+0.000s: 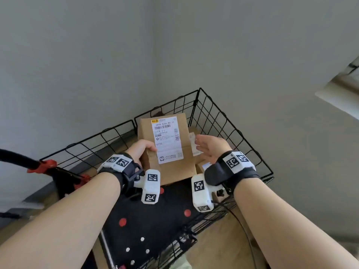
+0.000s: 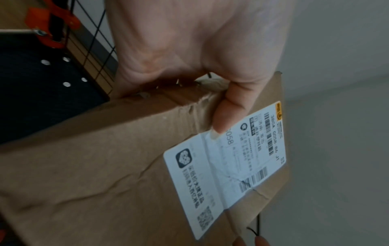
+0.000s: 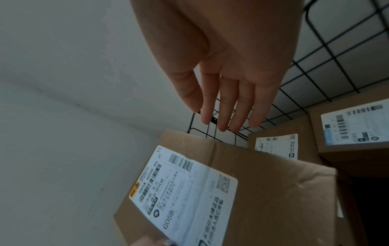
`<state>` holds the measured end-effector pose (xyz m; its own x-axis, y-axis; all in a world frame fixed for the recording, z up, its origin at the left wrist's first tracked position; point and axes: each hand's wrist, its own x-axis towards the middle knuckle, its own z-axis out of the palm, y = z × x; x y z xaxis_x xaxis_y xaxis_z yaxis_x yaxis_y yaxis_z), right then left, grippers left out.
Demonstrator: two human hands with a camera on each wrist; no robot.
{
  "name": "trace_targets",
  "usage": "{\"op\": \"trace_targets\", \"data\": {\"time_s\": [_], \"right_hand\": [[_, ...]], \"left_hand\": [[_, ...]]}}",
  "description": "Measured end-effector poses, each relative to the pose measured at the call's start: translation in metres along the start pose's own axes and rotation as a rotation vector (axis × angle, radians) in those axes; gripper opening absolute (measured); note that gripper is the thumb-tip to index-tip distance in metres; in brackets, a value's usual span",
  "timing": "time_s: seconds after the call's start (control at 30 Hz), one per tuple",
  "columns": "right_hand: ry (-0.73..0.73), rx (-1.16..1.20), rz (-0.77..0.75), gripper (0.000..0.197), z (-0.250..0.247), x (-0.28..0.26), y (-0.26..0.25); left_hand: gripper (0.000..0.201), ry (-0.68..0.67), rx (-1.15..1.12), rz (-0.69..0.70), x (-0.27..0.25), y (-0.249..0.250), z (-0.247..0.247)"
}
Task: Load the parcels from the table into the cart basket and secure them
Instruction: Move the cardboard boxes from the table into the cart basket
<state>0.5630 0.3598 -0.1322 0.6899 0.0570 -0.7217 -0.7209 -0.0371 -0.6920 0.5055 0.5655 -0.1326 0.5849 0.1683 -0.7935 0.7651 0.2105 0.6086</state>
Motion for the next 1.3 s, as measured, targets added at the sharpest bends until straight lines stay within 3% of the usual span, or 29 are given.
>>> {"op": "trace_targets", "data": {"time_s": [0.1,0.2,0.37,0.5,0.63,0.73,0.83,1.0,1.13,1.3], "right_hand": [[-0.017,-0.094,0.054,0.032,0.011,0.046,0.004],[-0.003,-0.115,0.080,0.029,0.019,0.088,0.019],[-0.014,-0.126,0.127,0.036,0.022,0.142,0.039],[-0.007,-0.168,0.162,0.035,0.022,0.182,0.049],[0.029,-0.182,0.190,0.031,0.022,0.215,0.059],[0.025,-0.173,0.232,0.032,0.015,0.239,0.067],[0.065,-0.160,0.287,0.029,0.009,0.256,0.072],[0.059,-0.159,0.309,0.029,0.005,0.270,0.081],[0.033,-0.111,0.302,0.029,0.003,0.275,0.078],[0.050,-0.067,0.296,0.030,0.003,0.277,0.083]], "left_hand": [[0.042,0.035,-0.042,-0.072,0.040,-0.004,-0.003],[0.060,0.059,-0.078,-0.135,0.083,-0.014,-0.010],[0.060,0.095,-0.105,-0.238,0.139,-0.028,-0.013],[0.023,0.111,-0.101,-0.277,0.171,-0.038,-0.006],[0.033,0.129,-0.113,-0.296,0.209,-0.055,0.001],[0.016,0.141,-0.119,-0.323,0.232,-0.068,0.010],[0.013,0.111,-0.145,-0.353,0.249,-0.081,0.019],[0.029,0.142,-0.224,-0.370,0.265,-0.092,0.031],[0.015,0.144,-0.253,-0.357,0.275,-0.093,0.042],[0.030,0.165,-0.211,-0.318,0.283,-0.086,0.043]]}}
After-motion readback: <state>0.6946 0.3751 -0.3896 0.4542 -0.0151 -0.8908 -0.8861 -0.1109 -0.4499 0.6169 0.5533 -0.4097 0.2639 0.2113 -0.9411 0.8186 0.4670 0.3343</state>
